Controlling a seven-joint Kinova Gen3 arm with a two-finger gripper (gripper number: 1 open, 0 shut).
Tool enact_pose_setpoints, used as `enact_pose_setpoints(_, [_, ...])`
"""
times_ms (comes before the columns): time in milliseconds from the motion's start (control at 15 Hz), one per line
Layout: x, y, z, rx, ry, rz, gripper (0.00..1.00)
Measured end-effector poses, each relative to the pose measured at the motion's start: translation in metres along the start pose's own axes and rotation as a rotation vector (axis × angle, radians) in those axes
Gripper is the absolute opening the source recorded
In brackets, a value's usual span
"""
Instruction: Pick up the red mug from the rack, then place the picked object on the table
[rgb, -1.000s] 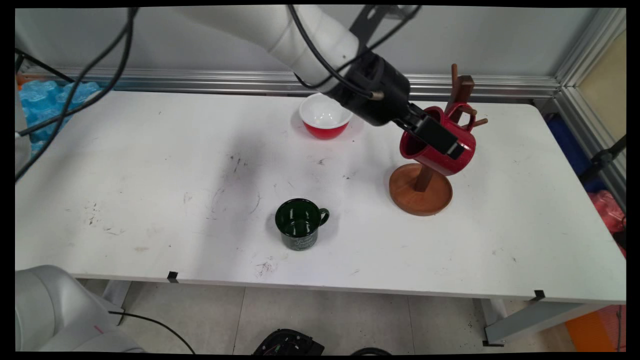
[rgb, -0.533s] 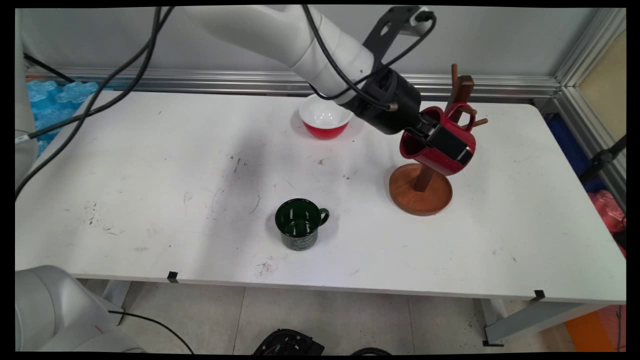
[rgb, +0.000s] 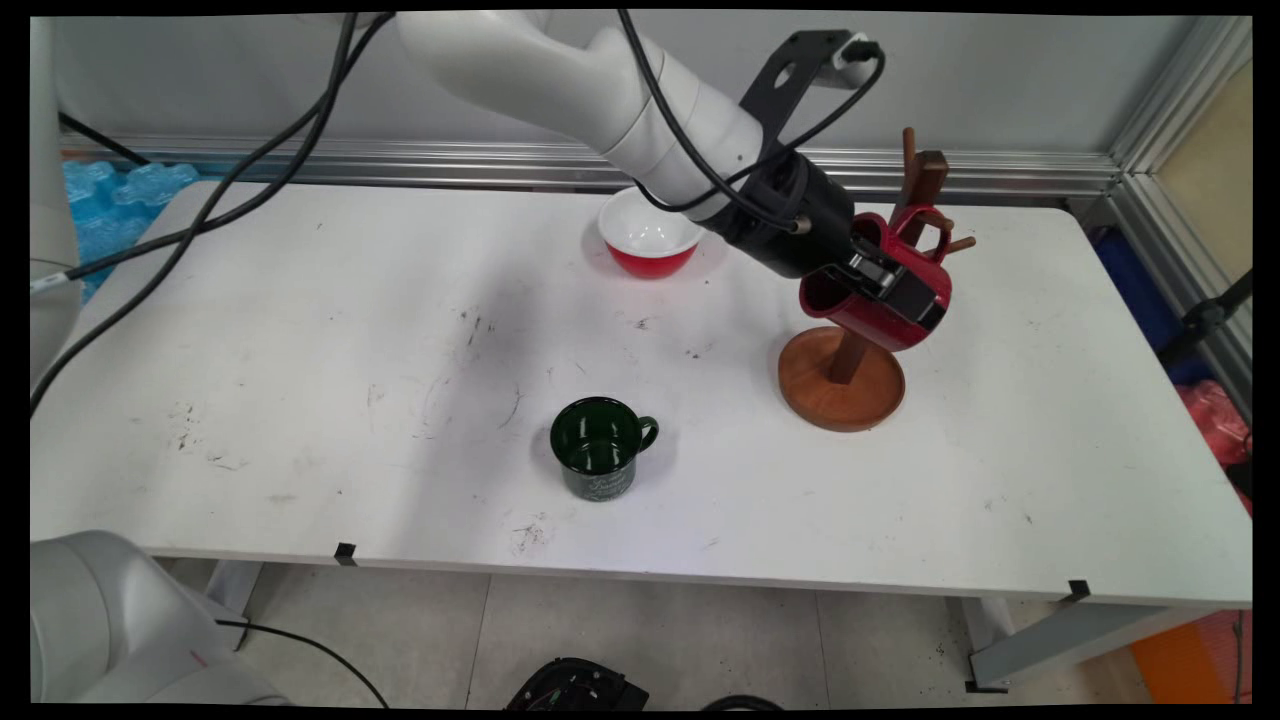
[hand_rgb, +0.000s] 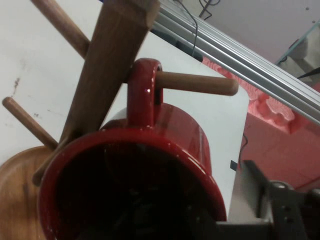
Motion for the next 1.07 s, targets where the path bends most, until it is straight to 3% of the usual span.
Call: enact_pose_setpoints(1067, [-0.0015,0.0079,-0.0001,-0.025,0.009,0.009,0.0])
